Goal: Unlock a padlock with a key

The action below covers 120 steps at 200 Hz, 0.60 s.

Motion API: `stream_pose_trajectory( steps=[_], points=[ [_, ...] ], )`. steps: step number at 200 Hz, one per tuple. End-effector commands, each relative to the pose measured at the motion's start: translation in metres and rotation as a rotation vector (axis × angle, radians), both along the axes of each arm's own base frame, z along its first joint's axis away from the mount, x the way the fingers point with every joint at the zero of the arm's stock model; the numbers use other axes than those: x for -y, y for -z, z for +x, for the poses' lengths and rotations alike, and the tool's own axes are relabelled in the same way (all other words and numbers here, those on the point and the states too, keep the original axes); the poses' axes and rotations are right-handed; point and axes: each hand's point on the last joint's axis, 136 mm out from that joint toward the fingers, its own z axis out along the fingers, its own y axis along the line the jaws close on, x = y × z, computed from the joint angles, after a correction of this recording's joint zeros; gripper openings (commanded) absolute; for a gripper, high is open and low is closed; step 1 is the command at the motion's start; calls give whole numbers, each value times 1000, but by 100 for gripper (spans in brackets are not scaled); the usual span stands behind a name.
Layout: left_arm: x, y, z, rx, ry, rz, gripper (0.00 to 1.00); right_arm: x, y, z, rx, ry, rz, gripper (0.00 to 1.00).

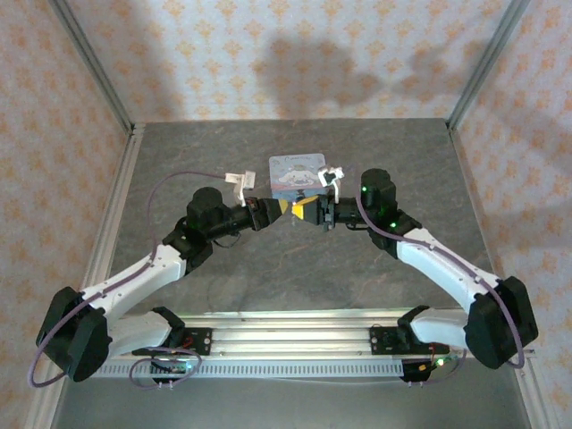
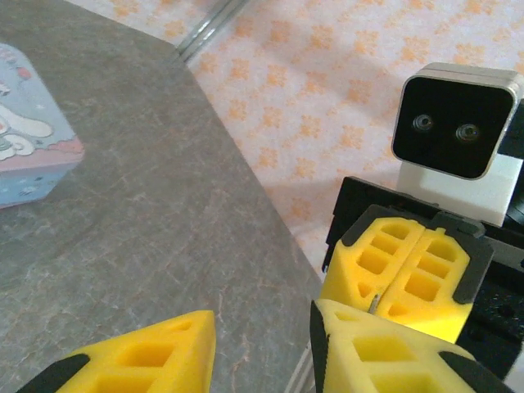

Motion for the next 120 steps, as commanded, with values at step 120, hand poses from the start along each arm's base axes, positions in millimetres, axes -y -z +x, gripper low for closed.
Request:
stream_pose_trajectory(
  steps=[120],
  points=[
    [16, -43, -36, 191, 258, 61, 29, -11, -19, -34, 85, -231, -20, 0]
  ],
)
